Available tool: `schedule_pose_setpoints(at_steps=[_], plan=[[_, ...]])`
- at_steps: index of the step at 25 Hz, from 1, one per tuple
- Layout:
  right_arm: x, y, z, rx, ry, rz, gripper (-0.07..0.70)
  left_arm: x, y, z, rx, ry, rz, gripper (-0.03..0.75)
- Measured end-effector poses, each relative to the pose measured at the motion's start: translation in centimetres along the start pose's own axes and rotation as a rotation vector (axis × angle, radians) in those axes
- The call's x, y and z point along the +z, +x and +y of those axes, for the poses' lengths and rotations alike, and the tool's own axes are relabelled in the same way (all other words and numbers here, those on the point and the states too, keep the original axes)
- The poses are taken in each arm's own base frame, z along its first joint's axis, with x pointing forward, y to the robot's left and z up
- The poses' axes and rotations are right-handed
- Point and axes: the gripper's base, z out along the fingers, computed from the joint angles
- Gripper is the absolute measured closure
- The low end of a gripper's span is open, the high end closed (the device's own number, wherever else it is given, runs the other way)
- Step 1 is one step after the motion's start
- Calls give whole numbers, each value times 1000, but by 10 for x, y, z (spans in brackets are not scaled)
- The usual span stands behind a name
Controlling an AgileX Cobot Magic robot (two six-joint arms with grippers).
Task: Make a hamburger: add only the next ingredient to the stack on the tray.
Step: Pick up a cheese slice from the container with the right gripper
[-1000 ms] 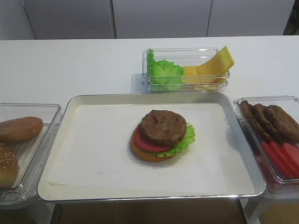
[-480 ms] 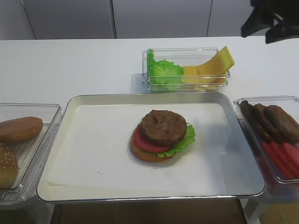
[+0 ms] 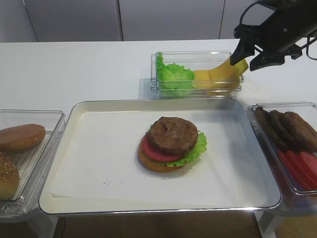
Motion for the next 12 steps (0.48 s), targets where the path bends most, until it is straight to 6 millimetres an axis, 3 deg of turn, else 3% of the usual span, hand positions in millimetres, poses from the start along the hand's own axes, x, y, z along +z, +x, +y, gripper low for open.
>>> schedule_pose_setpoints(at_steps=[5, 12], plan=[[3, 0, -1, -14, 1, 8, 234, 0, 0, 0, 0, 0, 0, 287], [3, 2, -1, -23, -5, 25, 494, 0, 0, 0, 0, 0, 0, 287]])
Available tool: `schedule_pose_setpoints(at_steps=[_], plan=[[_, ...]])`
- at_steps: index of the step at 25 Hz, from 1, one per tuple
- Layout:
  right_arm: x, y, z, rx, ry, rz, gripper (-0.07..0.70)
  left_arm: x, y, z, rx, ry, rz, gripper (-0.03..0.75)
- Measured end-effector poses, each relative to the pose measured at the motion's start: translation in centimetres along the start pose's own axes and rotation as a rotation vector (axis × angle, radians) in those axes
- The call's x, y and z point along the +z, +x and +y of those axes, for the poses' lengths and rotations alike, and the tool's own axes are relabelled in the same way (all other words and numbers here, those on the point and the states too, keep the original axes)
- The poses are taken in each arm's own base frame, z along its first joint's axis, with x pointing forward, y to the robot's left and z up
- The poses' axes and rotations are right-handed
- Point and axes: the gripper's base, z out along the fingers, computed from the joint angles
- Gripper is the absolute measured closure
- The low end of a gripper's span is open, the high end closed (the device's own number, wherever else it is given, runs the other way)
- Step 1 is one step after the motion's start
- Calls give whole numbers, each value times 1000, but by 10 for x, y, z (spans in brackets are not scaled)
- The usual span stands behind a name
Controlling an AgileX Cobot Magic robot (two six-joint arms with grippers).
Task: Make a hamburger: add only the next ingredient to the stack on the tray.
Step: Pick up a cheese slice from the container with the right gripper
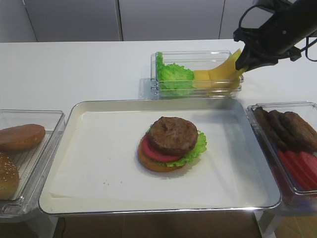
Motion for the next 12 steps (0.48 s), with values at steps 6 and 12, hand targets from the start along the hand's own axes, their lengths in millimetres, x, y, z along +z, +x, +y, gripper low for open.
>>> schedule_pose_setpoints(at_steps=[6, 12], plan=[[0, 0, 0, 0, -1, 2, 585, 0, 0, 0, 0, 0, 0, 287], [-1, 0, 1, -2, -2, 0, 591, 0, 0, 0, 0, 0, 0, 287]])
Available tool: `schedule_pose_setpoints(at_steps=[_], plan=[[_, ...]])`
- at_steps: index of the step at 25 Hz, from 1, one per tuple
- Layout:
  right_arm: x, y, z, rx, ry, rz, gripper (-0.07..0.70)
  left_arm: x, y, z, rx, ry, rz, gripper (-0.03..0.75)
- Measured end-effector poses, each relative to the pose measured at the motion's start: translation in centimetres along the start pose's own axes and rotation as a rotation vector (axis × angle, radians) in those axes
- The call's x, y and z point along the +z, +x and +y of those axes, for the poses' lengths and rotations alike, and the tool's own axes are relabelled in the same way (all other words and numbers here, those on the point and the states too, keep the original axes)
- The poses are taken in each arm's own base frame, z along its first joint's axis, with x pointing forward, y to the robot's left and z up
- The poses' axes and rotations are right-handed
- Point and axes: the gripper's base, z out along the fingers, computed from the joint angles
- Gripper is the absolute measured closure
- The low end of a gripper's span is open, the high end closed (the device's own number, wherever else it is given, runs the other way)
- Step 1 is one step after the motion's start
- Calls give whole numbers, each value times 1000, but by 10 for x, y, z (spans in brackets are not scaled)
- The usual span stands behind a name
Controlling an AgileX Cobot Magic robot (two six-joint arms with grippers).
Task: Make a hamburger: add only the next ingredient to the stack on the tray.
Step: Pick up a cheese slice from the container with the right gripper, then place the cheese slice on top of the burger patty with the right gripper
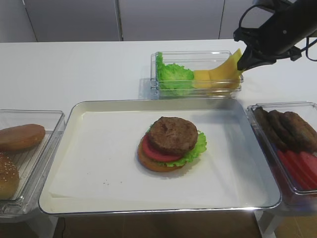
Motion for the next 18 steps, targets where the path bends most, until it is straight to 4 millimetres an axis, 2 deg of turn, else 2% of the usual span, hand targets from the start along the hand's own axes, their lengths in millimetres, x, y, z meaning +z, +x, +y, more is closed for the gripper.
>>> schedule_pose_setpoints(at_steps=[11, 18], plan=[[-30, -4, 15, -37, -10, -69, 591, 0, 0, 0, 0, 0, 0, 287], [-57, -4, 28, -67, -22, -119, 592, 0, 0, 0, 0, 0, 0, 287]])
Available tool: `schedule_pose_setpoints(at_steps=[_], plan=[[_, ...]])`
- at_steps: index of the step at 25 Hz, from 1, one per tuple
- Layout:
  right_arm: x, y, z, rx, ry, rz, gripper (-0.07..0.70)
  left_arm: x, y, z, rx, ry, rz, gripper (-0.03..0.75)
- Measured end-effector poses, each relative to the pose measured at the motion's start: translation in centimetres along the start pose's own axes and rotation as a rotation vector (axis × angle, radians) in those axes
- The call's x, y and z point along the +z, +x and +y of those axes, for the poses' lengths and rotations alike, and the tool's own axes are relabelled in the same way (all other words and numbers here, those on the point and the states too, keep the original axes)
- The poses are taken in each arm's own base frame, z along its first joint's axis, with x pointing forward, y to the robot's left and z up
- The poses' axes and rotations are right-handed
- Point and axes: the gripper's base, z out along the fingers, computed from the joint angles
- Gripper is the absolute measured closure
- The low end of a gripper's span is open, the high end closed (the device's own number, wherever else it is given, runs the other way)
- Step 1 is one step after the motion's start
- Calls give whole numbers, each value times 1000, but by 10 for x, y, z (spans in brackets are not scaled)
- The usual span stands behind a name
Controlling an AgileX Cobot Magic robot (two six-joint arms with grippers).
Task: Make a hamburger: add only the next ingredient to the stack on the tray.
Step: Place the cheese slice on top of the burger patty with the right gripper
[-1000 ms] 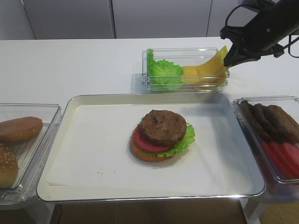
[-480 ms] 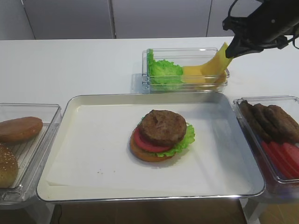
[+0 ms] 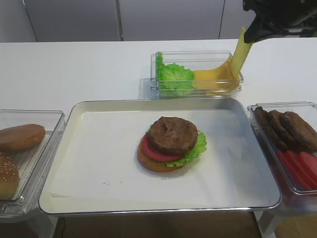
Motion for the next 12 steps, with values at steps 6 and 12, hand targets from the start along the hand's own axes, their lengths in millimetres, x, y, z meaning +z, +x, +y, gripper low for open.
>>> schedule_pose_setpoints(at_steps=[6, 12], plan=[[-23, 0, 12, -27, -16, -28, 591, 0, 0, 0, 0, 0, 0, 287], [-34, 1, 18, -38, -27, -33, 591, 0, 0, 0, 0, 0, 0, 287]])
